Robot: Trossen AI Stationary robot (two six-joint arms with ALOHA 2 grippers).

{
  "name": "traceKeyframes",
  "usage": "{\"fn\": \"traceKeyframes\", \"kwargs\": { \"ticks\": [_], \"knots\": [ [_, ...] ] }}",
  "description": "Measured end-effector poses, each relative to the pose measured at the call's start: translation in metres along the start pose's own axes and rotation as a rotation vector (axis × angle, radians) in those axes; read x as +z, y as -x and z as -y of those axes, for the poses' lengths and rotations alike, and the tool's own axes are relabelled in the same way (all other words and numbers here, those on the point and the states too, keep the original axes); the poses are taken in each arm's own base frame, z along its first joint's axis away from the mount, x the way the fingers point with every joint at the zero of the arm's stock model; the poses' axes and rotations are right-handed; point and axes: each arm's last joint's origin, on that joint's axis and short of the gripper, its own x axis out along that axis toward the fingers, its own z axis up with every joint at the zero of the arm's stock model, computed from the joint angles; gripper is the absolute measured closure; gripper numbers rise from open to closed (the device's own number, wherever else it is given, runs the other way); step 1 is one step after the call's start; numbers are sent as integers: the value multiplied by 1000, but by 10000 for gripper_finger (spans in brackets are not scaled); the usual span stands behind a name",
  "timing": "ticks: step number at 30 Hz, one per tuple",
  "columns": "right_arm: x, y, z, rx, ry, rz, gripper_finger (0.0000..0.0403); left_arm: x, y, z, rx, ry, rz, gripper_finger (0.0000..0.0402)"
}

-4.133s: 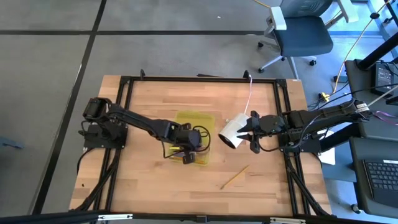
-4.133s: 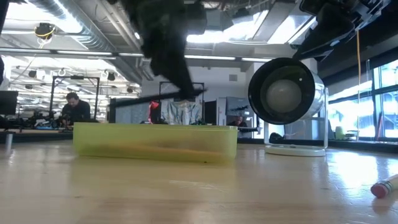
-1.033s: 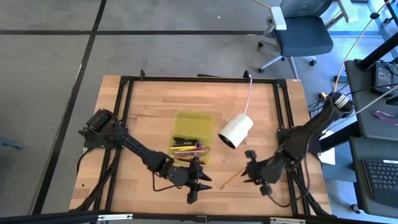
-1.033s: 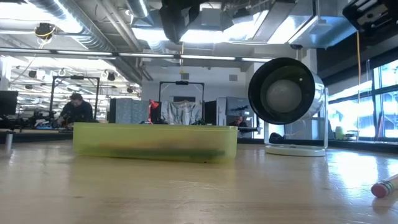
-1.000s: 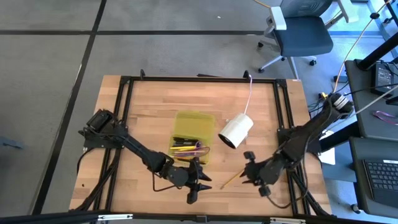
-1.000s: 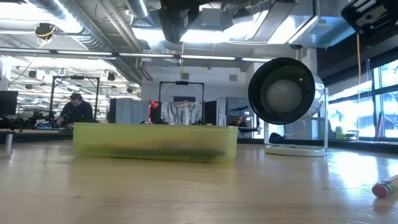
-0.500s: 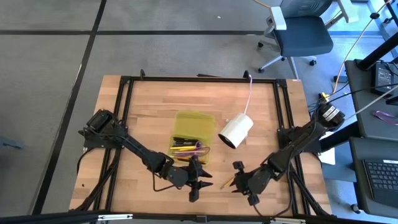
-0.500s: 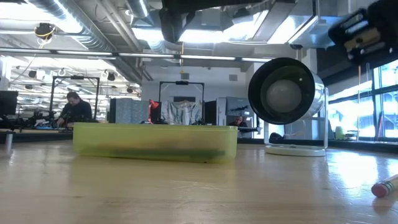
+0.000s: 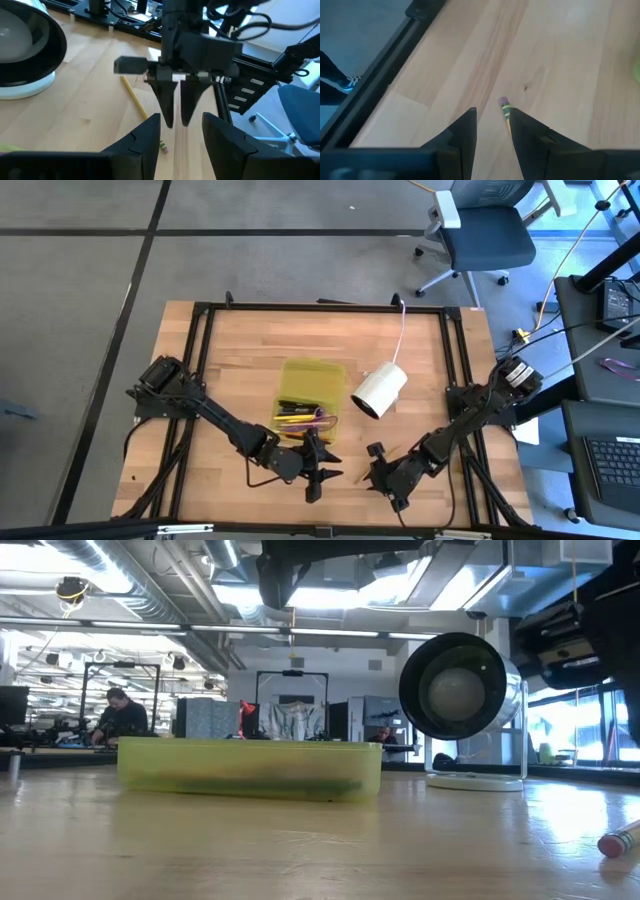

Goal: Pick & place school supplies into a supply box
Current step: Put the yellow pencil into the yellow supply box

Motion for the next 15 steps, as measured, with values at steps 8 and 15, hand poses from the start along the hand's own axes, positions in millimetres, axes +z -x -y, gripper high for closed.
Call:
{"fn": "traceKeyframes", "kwargs": {
  "ticks": [8, 15],
  "knots": [
    [3, -13, 0, -15, 38, -30, 282, 0, 0, -1, 19, 0, 11, 267],
    [-1, -19, 11, -48, 14, -77, 282, 0, 0, -1, 19, 0, 11, 268]
  ]
}}
